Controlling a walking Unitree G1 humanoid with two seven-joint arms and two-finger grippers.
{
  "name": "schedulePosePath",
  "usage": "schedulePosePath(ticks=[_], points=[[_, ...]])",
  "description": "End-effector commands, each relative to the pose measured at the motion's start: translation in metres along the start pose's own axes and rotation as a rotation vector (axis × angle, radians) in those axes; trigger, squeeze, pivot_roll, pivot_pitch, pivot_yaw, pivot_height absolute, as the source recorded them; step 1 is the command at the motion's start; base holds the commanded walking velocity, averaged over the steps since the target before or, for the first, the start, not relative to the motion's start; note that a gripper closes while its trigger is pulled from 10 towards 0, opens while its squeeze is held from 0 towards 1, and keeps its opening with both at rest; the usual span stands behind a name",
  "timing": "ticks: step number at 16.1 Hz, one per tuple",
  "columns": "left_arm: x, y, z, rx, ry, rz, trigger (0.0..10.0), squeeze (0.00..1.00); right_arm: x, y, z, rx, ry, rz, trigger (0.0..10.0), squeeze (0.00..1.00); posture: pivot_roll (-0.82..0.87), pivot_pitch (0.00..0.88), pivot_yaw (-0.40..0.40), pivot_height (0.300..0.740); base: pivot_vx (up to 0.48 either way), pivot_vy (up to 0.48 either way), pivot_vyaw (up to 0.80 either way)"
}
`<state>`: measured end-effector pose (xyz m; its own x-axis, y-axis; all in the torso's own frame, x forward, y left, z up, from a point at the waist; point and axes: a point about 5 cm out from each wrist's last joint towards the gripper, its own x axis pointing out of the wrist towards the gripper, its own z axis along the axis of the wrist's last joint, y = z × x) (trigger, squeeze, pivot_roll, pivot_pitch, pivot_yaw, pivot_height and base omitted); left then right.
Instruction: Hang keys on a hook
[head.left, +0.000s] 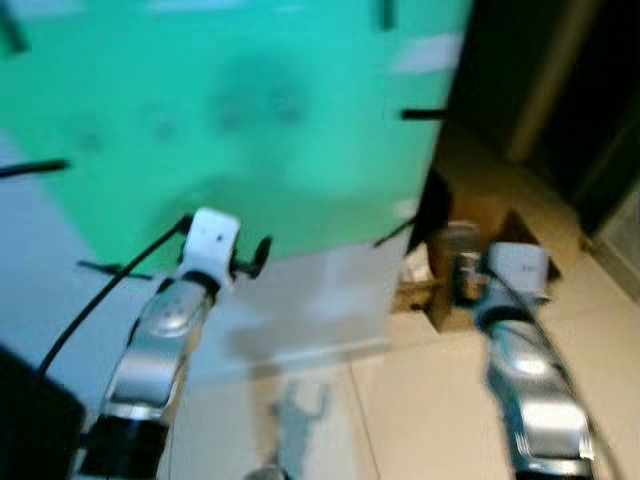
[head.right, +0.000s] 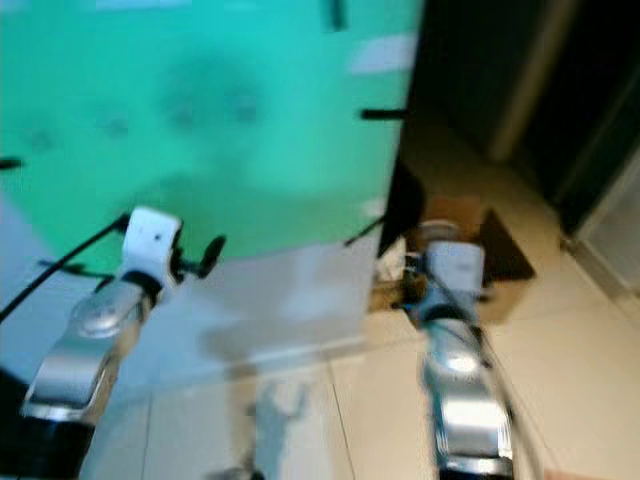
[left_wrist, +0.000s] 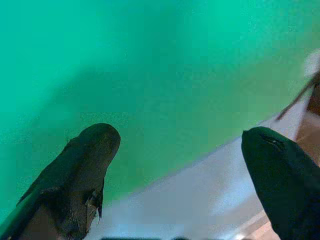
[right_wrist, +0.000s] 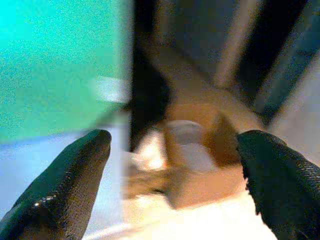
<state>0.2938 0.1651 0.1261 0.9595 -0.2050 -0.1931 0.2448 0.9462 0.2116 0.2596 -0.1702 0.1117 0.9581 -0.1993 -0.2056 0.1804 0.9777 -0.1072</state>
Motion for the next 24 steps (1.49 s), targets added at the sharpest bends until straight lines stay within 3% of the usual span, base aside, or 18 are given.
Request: schedulePosePath(ticks=[1,9,11,12,13,16,17,19,22,24], points=[[0.0018,-0.0025,0.0064,-0.007,-0.029,-0.016,10.0,1.0,0.001,-0.007,-0.0001,0.001,0.005,-0.027,10.0,1.0,-0.1,0.0,0.04,0.74,0.0,0.0,0.8],[0.0022,-0.0065,0.0112,0.01,-0.055,-0.02,10.0,1.0,0.0008,-0.0087,0.0,0.001,0.008,-0.024,10.0,1.0,-0.11,0.0,0.035,0.74,0.0,0.0,0.8],[0.0026,-0.0054,0.0118,0.018,-0.068,0.006,10.0,0.09,0.0012,-0.0081,0.0002,0.001,0.009,-0.021,10.0,1.0,-0.1,0.0,0.032,0.74,0.0,0.0,0.8],[0.0018,-0.0071,0.0122,0.016,-0.08,-0.008,10.0,0.0,0.0013,-0.0073,-0.0003,0.001,0.013,-0.021,10.0,1.0,-0.1,0.0,0.034,0.74,0.0,0.0,0.8],[0.0013,-0.0079,0.0118,0.039,-0.075,-0.012,10.0,0.0,0.001,-0.0067,-0.0007,0.014,0.014,-0.021,10.0,1.0,-0.1,0.0,0.035,0.74,0.0,0.0,0.8],[0.001,-0.0016,0.0052,-0.006,-0.038,0.024,10.0,0.0,0.0007,-0.0027,0.0018,0.033,0.007,-0.011,10.0,1.0,-0.11,0.0,0.04,0.74,0.0,0.0,0.27],[0.0005,-0.0027,0.005,-0.008,-0.04,0.01,10.0,0.0,0.002,-0.0039,-0.0015,0.008,0.048,-0.047,10.0,0.0,-0.1,0.0,0.039,0.74,0.244,0.0,0.0],[-0.0003,-0.0035,0.0055,-0.012,-0.042,0.004,10.0,0.0,0.0029,-0.0057,0.0041,0.044,-0.027,-0.021,10.0,0.0,-0.11,0.0,0.038,0.74,0.264,0.0,0.0],[-0.0007,-0.0046,0.0054,-0.016,-0.037,-0.003,10.0,0.0,0.0035,-0.012,0.0045,0.008,-0.035,-0.051,10.0,0.0,-0.11,0.0,0.037,0.74,0.266,0.0,0.0],[-0.0012,-0.0048,0.0054,-0.017,-0.037,-0.004,10.0,0.0,-0.0002,-0.0065,0.0042,0.15,-0.026,0.04,10.0,0.0,-0.1,0.0,0.031,0.74,0.27,0.0,0.0]])
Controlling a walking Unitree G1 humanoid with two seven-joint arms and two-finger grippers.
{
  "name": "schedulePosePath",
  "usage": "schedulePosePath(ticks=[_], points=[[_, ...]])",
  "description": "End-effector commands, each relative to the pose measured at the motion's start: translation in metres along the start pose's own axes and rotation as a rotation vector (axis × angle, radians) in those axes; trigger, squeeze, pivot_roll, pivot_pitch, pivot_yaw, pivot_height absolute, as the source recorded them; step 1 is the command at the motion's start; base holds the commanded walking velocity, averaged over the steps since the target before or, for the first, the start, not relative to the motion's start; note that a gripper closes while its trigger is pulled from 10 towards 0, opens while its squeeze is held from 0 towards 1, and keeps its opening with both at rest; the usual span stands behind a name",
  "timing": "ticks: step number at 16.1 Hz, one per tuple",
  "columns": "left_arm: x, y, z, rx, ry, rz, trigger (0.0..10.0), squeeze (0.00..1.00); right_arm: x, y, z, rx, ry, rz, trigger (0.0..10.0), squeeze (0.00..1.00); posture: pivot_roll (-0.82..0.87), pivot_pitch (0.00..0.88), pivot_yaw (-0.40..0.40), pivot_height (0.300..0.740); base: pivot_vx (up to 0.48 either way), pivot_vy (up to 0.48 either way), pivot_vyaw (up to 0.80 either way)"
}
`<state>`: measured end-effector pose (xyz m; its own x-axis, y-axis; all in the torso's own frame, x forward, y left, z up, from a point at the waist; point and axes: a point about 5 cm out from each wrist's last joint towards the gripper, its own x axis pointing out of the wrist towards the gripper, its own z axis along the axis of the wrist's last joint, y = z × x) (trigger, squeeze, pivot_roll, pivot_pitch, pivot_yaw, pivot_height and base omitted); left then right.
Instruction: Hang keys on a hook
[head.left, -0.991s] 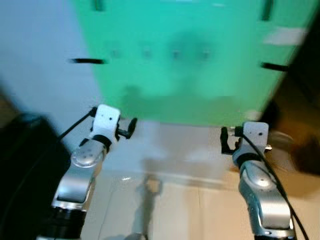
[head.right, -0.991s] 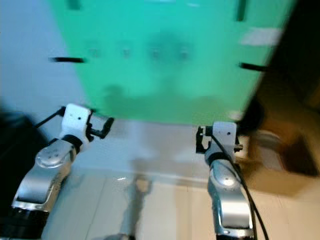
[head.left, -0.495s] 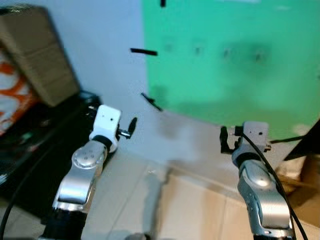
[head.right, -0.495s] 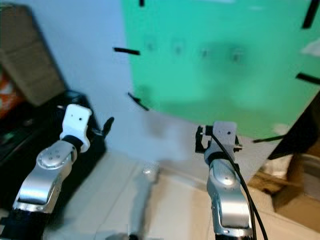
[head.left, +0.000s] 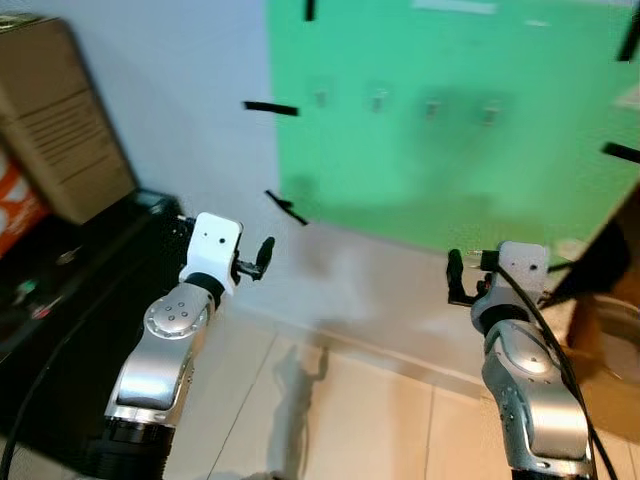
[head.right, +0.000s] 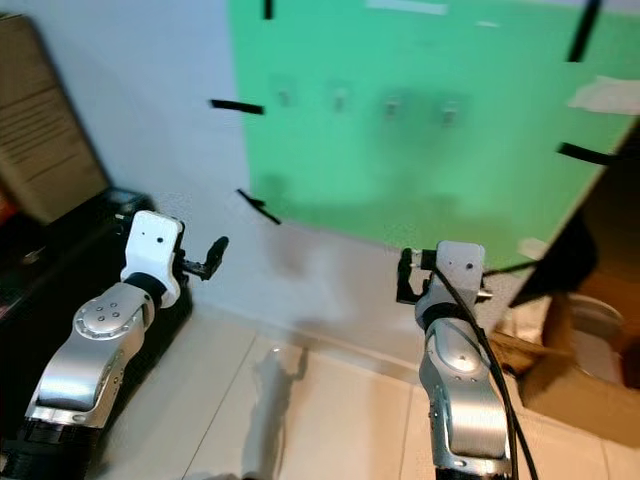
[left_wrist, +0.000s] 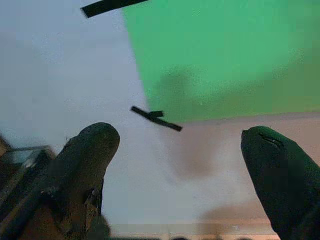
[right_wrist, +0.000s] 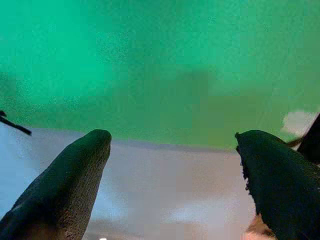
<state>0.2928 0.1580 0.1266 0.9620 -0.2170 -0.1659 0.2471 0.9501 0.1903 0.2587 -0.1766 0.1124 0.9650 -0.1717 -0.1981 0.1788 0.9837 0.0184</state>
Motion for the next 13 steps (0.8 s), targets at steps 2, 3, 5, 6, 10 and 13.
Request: schedulePosePath(ticks=[2,3,5,6,10,13], points=[[-0.0017,0.0022,0.0036,0.009,-0.009,0.0,10.0,0.0,0.0004,0.0033,0.0018,-0.001,-0.008,0.028,10.0,0.0,-0.1,0.0,0.026,0.74,0.266,0.0,0.0],[-0.0018,0.0025,0.0038,0.014,-0.009,-0.003,10.0,0.0,0.0015,0.0036,0.0001,0.002,0.002,0.023,10.0,0.0,-0.09,0.0,0.026,0.74,0.27,0.0,0.0],[-0.0016,0.0032,0.0039,0.015,-0.008,-0.005,10.0,0.0,0.0026,0.0016,-0.0016,-0.006,0.013,0.013,10.0,0.0,-0.09,0.0,0.03,0.74,0.283,0.0,0.0],[-0.0011,0.0037,0.0043,0.017,-0.009,-0.007,10.0,0.0,0.0029,0.0015,-0.0001,0.014,0.003,0.022,10.0,0.0,-0.09,0.0,0.033,0.74,0.3,0.0,0.0],[0.0009,0.0041,0.0061,0.026,-0.014,-0.016,10.0,0.0,0.0053,0.0029,0.0021,0.033,-0.004,-0.011,10.0,0.0,-0.09,0.0,0.04,0.74,0.304,0.0,0.0],[0.0022,0.0043,0.0069,0.028,-0.015,-0.02,10.0,0.0,0.0067,0.0031,0.0033,-0.061,-0.019,-0.007,10.0,0.0,-0.09,0.0,0.042,0.74,0.303,0.0,0.53]])
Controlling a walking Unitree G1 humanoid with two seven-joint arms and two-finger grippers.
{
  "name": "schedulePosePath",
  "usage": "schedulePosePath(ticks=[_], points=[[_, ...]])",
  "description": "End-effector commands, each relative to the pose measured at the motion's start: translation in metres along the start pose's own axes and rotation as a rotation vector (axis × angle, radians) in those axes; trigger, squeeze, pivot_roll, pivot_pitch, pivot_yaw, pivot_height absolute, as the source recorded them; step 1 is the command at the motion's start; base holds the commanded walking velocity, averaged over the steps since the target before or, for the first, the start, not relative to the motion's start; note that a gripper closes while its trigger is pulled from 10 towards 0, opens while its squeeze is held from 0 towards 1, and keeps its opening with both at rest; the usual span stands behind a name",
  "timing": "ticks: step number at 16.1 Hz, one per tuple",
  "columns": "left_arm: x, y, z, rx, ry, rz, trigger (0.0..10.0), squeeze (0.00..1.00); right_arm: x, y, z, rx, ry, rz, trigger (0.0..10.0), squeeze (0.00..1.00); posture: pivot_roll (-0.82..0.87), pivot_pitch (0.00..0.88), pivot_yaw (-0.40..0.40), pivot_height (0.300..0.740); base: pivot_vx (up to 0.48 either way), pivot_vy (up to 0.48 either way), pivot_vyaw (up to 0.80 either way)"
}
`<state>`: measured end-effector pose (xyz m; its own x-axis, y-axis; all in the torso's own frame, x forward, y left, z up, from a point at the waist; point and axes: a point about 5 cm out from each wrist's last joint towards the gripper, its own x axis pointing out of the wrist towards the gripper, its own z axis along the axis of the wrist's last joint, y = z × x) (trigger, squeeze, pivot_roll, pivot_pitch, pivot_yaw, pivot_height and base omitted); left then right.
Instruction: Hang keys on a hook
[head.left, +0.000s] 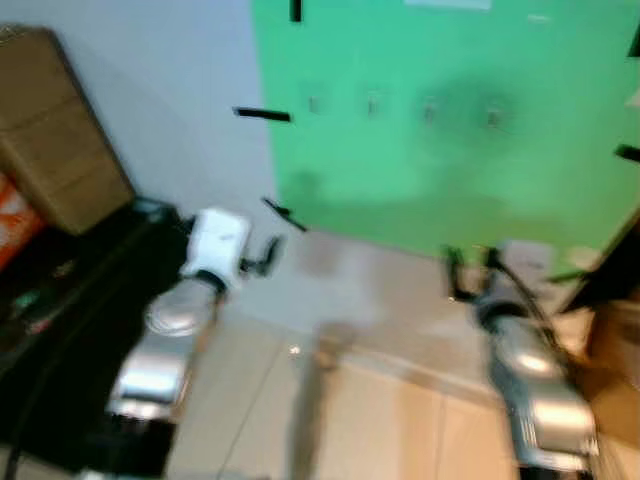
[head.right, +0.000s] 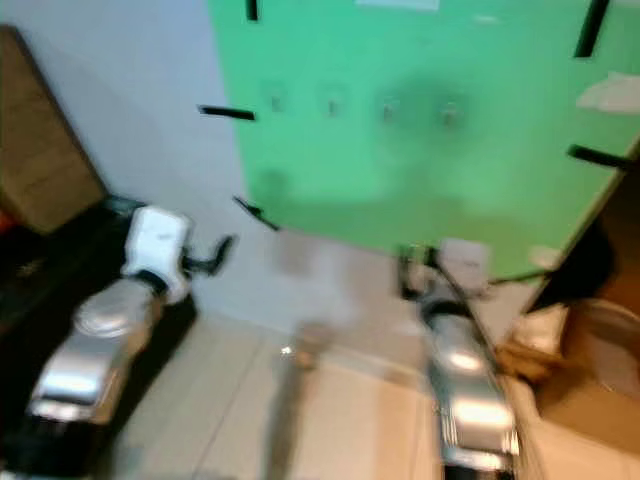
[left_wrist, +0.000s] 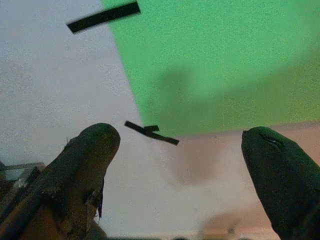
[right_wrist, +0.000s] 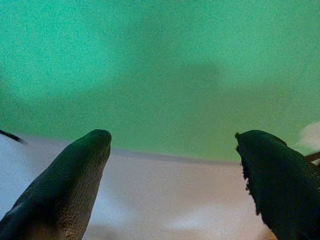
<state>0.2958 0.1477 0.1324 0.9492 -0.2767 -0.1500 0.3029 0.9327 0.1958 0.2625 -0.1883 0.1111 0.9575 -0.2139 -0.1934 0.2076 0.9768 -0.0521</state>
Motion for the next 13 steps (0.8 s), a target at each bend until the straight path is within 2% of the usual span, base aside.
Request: schedulePosePath(ticks=[1,3,4,5,8,10,11,13], points=[[-0.0025,0.0119,-0.0014,0.014,0.014,0.036,10.0,0.0,0.0017,0.0108,0.0051,-0.081,-0.039,-0.008,10.0,0.0,-0.09,0.0,0.041,0.74,0.3,0.0,0.62],[-0.0023,0.0123,-0.0015,0.015,0.014,0.037,10.0,0.0,0.0032,0.0075,0.0079,-0.092,-0.068,-0.051,10.0,0.0,-0.09,0.0,0.04,0.74,0.302,0.0,0.31],[-0.0024,0.0124,-0.0018,0.015,0.015,0.039,10.0,0.0,0.0034,0.0105,0.0079,0.019,-0.052,0.019,10.0,0.0,-0.09,0.0,0.038,0.74,0.304,0.0,0.0],[-0.0025,0.0122,-0.002,0.015,0.015,0.04,10.0,0.0,0.0023,0.0123,0.0082,0.084,-0.046,0.05,10.0,0.0,-0.09,0.0,0.038,0.74,0.304,0.0,0.0],[-0.003,0.0124,-0.0023,0.013,0.015,0.043,10.0,0.0,0.005,0.0126,0.0091,0.05,-0.056,0.027,10.0,0.0,-0.08,0.0,0.03,0.74,0.303,0.0,0.0],[-0.0029,0.0129,-0.0022,0.009,0.014,0.049,10.0,0.0,0.0088,0.0096,0.0119,-0.06,-0.108,-0.043,10.0,0.0,-0.08,0.0,0.03,0.74,0.304,0.0,0.0],[-0.0027,0.0126,-0.0022,0.006,0.013,0.051,10.0,0.0,0.0094,0.0109,0.0102,-0.009,-0.09,-0.004,10.0,0.0,-0.08,0.0,0.03,0.74,0.3,0.0,0.0],[-0.0022,0.012,-0.0021,0.004,0.012,0.052,10.0,0.0,0.0096,0.0069,0.0128,-0.002,-0.111,-0.076,10.0,0.0,-0.08,0.0,0.03,0.74,0.307,0.0,0.0]])
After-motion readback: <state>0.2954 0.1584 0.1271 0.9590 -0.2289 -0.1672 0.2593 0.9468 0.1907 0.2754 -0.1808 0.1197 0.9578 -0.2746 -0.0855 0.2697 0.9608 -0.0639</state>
